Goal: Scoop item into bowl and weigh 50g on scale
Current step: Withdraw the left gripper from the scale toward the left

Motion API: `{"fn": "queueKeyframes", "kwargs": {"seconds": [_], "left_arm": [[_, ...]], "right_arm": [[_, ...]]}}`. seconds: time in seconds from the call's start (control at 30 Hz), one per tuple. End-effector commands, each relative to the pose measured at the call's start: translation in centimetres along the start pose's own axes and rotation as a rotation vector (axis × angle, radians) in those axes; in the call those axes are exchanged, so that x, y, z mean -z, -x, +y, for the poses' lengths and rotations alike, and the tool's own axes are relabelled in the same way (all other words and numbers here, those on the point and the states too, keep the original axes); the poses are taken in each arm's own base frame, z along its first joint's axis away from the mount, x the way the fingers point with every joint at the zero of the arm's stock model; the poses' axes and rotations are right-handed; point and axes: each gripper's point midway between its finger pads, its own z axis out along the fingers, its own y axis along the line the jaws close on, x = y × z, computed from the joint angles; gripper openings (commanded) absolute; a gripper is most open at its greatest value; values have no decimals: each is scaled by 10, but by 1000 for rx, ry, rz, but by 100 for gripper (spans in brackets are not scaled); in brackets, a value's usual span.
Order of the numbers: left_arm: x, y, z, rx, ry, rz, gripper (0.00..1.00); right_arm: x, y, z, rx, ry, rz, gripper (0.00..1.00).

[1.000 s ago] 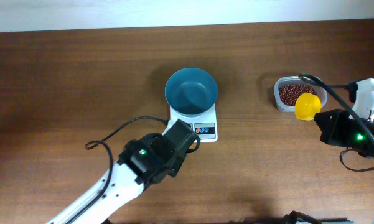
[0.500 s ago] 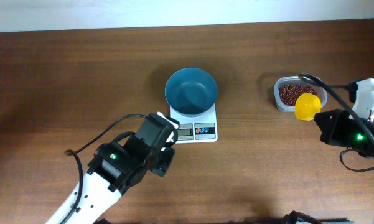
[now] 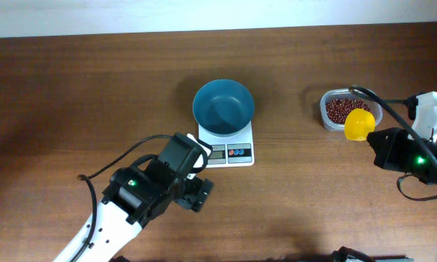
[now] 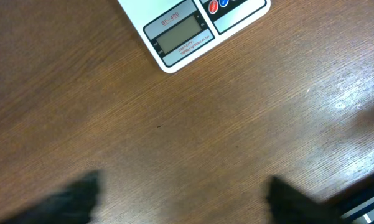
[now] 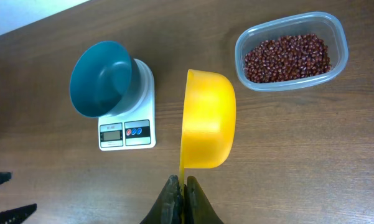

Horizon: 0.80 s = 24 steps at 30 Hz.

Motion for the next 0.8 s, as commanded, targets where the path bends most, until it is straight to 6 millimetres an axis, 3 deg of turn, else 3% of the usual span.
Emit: {"fn": "queueKeyframes", "kwargs": {"seconds": [0.0,0.37,0.63,0.77], "left_arm": [[4,2,1,-3,-2,-16,99],[7,-8,2,-87,-1,26,99],[53,20,3,-116,-13,-110,99],[64,6,19,-43,-69,-103,99]], "right_arm": [[2,2,0,-4,-6,-10,4],[2,2,0,-4,-6,-10,4],[2,2,0,-4,-6,-10,4],[2,2,0,-4,-6,-10,4]]}}
